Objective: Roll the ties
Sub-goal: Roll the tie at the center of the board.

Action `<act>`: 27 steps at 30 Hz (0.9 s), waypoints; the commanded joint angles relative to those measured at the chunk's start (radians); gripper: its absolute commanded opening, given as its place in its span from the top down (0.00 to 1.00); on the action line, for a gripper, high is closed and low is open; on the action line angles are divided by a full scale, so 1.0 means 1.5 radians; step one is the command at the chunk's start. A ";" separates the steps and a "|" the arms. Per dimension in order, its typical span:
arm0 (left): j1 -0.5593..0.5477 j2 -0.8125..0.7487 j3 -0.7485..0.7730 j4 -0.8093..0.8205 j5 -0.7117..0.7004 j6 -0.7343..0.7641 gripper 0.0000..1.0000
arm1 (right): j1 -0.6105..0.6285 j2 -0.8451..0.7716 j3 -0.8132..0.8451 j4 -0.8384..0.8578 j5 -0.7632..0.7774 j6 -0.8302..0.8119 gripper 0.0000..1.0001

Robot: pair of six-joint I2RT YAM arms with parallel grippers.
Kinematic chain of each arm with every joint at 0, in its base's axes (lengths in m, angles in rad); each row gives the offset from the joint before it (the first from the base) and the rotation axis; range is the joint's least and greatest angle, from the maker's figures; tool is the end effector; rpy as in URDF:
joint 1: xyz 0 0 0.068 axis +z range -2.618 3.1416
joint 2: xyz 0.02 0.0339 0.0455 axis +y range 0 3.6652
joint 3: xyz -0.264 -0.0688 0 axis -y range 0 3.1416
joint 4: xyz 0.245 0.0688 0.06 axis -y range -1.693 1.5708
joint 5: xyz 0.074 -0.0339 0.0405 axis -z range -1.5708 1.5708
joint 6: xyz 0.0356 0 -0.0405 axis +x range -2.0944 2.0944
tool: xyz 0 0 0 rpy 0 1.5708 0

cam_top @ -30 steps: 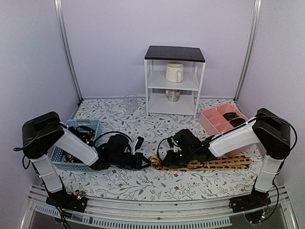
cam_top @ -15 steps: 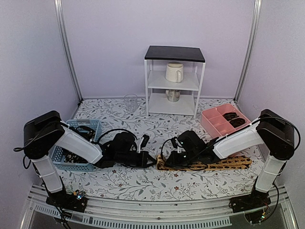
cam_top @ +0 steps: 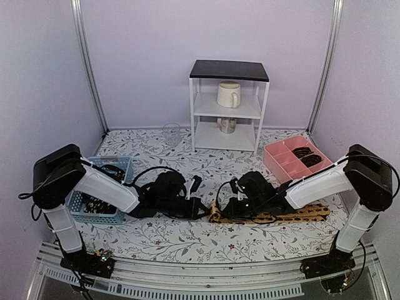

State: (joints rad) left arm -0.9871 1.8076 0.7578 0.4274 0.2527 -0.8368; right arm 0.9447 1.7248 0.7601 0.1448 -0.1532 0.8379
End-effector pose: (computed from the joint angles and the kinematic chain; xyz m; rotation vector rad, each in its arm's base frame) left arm 0.1822 -0.2920 0.1243 0.3477 2.4631 -1.2004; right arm 0.1854 0.2656 0.1274 -0.2198 2.6213 0.9330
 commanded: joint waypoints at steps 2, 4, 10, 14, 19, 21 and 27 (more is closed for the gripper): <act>-0.012 0.018 0.026 -0.024 -0.006 0.014 1.00 | -0.012 -0.062 -0.027 -0.026 0.051 0.009 0.87; -0.015 0.022 0.032 -0.027 -0.006 0.014 1.00 | -0.013 -0.074 -0.030 -0.033 0.057 0.011 0.84; -0.022 0.039 0.052 -0.038 -0.006 0.016 1.00 | -0.014 -0.122 -0.049 -0.050 0.081 0.025 0.77; -0.024 0.047 0.064 -0.046 -0.007 0.019 1.00 | -0.014 -0.164 -0.070 -0.037 0.081 0.032 0.70; -0.025 0.056 0.078 -0.055 -0.008 0.022 1.00 | -0.013 -0.159 -0.074 -0.017 0.042 0.053 0.59; -0.024 0.057 0.083 -0.058 -0.010 0.024 1.00 | -0.014 -0.150 -0.075 -0.007 0.031 0.058 0.58; -0.024 0.067 0.095 -0.068 -0.012 0.030 1.00 | -0.014 -0.112 -0.057 0.004 0.011 0.056 0.58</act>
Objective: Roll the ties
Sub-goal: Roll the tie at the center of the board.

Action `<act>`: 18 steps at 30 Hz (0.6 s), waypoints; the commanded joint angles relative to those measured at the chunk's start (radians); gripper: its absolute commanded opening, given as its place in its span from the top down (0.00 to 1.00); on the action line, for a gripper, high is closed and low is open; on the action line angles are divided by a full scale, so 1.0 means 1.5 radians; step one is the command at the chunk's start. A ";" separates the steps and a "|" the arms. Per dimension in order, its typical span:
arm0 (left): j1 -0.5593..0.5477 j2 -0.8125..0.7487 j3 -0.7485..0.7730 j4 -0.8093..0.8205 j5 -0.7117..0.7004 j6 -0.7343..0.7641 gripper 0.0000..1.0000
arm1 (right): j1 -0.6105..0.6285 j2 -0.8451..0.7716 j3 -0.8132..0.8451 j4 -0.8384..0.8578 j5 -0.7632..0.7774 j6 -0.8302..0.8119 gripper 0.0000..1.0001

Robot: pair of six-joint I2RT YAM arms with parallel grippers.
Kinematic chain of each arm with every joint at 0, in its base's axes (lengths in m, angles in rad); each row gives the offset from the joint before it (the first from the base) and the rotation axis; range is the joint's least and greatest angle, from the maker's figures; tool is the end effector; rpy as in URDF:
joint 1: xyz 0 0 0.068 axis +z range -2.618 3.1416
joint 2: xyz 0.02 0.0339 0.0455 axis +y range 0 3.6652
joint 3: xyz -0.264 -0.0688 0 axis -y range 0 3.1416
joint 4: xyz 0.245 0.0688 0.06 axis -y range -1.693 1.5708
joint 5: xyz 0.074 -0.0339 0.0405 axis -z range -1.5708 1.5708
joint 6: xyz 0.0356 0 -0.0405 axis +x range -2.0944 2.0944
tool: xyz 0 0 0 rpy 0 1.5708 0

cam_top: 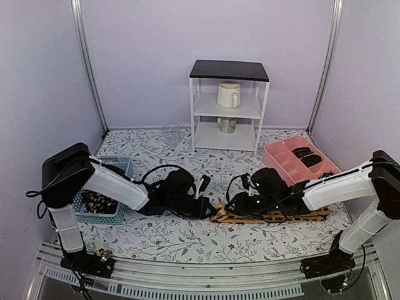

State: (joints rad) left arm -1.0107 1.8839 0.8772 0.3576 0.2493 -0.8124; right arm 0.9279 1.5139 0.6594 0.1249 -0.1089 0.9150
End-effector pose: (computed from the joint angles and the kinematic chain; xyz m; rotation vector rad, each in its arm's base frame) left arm 0.1888 -0.3177 0.1241 0.4036 2.4805 -1.1769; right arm 0.1724 0.2365 0.1588 -0.0783 2.5380 0.9880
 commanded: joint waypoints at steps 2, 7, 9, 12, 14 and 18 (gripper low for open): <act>-0.009 0.018 0.016 -0.021 -0.010 0.014 1.00 | -0.002 0.041 0.020 0.016 -0.015 0.000 0.59; -0.009 0.020 0.018 -0.022 -0.013 0.015 1.00 | -0.003 0.073 0.035 0.013 -0.008 -0.008 0.64; -0.008 0.020 0.019 -0.023 -0.015 0.015 1.00 | -0.003 0.081 0.036 0.013 -0.007 -0.011 0.67; -0.007 0.023 0.018 -0.025 -0.016 0.016 1.00 | -0.005 0.084 0.037 0.017 -0.010 -0.015 0.74; -0.008 0.023 0.018 -0.024 -0.017 0.016 1.00 | -0.007 0.084 0.035 0.018 -0.013 -0.017 0.77; -0.007 0.005 0.013 -0.035 -0.033 0.017 1.00 | -0.014 0.092 0.019 0.039 -0.030 -0.008 0.79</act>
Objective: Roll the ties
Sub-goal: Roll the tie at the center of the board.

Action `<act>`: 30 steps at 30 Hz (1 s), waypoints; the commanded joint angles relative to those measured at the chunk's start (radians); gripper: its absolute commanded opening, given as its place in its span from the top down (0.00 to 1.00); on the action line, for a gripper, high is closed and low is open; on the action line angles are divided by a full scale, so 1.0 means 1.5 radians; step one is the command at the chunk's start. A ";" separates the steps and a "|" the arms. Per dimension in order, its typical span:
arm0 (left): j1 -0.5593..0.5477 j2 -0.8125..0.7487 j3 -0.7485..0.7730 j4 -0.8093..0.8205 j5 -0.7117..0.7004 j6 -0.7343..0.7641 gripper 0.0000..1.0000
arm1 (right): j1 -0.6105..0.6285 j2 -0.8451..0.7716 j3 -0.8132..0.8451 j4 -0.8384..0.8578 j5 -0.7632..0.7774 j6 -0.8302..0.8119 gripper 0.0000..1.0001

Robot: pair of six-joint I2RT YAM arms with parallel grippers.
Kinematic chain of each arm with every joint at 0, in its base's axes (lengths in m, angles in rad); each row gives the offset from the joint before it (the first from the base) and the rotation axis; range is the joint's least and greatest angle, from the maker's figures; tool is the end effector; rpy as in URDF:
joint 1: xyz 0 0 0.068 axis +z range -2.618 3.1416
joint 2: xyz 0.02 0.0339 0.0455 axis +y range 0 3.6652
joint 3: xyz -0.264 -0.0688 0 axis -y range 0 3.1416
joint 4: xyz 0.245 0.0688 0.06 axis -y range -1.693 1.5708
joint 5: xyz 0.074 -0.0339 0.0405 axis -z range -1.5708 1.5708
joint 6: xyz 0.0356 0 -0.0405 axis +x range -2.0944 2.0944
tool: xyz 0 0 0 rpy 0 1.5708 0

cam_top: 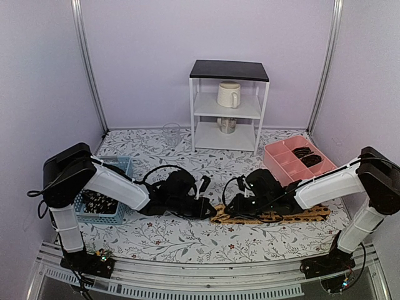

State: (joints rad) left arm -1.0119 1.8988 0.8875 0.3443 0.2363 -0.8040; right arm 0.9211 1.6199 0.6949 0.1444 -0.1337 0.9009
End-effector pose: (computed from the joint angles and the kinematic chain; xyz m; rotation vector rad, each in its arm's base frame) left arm 0.1898 -0.3192 0.1204 0.4059 2.4913 -1.1482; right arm 0.1813 0.2465 0.1407 -0.0986 2.5919 0.9607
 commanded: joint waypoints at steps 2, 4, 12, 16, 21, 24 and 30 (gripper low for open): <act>-0.003 -0.024 -0.003 -0.036 -0.048 0.012 1.00 | -0.011 0.028 -0.013 0.044 -0.028 0.004 0.79; 0.004 -0.046 -0.021 -0.040 -0.064 0.007 0.98 | -0.011 0.037 -0.015 0.056 -0.044 0.009 0.79; 0.031 -0.107 -0.121 -0.011 -0.080 -0.009 0.97 | -0.011 0.077 -0.013 0.128 -0.101 0.060 0.79; 0.038 -0.112 -0.152 0.017 -0.070 -0.014 0.97 | -0.012 0.110 0.000 0.160 -0.130 0.085 0.79; 0.047 -0.108 -0.166 0.030 -0.064 -0.002 1.00 | -0.011 0.119 0.010 0.173 -0.137 0.095 0.79; 0.053 -0.094 -0.169 0.054 -0.053 0.005 1.00 | -0.011 0.120 0.012 0.173 -0.134 0.097 0.79; 0.054 -0.055 -0.155 0.100 -0.016 0.007 1.00 | -0.012 0.108 0.012 0.155 -0.117 0.089 0.79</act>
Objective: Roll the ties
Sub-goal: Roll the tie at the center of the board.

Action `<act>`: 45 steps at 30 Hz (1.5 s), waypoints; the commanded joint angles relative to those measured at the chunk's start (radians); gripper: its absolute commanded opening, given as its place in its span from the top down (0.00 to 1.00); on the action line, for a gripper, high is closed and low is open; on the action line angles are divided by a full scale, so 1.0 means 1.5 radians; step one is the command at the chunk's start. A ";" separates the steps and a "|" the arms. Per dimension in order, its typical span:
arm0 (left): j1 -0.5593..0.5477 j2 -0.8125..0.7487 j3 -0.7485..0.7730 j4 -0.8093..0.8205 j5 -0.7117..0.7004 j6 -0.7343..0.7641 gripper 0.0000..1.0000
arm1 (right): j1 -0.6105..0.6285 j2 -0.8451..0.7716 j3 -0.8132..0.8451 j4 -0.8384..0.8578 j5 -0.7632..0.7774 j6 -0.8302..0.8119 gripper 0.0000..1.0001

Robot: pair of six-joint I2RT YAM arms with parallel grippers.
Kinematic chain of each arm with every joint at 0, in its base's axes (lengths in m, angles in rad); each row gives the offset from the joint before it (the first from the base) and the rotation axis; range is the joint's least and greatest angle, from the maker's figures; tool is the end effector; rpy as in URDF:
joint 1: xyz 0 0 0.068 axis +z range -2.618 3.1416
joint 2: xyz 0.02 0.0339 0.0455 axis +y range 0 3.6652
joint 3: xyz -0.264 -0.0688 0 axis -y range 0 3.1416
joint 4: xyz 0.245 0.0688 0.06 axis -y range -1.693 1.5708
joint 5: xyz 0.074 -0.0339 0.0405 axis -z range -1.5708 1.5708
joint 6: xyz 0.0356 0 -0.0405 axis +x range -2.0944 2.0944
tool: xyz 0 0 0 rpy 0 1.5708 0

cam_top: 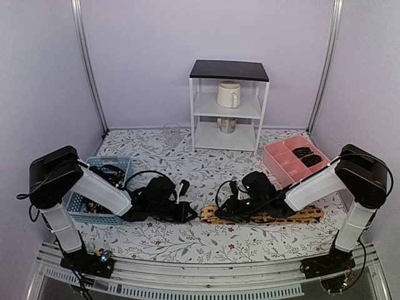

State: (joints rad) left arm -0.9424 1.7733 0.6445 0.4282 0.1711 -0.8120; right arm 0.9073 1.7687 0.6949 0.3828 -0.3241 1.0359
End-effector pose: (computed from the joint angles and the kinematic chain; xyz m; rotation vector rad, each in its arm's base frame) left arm 0.1806 -0.2588 0.1060 0.2638 2.5018 -1.0362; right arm 0.1909 0.2626 0.1169 -0.0328 2.6221 1.2573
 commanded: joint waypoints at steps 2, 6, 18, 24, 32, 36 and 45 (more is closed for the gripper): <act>0.007 0.037 0.009 0.051 0.035 0.011 1.00 | -0.003 -0.009 0.014 -0.018 0.016 -0.009 0.78; 0.009 0.047 0.008 0.058 0.036 0.005 1.00 | -0.003 -0.040 0.028 -0.058 0.022 -0.022 0.73; 0.012 0.061 0.012 0.053 0.029 0.005 1.00 | -0.004 -0.029 0.063 -0.100 0.038 -0.042 0.71; 0.018 0.056 0.007 0.044 0.025 0.007 1.00 | -0.004 0.005 0.071 -0.118 0.043 -0.048 0.74; 0.021 0.073 0.023 0.045 0.044 0.009 1.00 | -0.007 0.026 0.064 -0.114 0.048 -0.055 0.81; 0.024 0.077 0.022 0.027 0.028 0.004 1.00 | -0.011 0.026 0.054 -0.103 0.048 -0.057 0.82; 0.025 0.095 0.038 0.062 0.084 -0.009 1.00 | -0.018 0.014 0.035 -0.086 0.045 -0.052 0.82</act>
State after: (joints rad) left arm -0.9165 1.8748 0.6933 0.5190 0.2436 -0.8146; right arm 0.8902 1.7756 0.7742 0.2382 -0.2684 0.9646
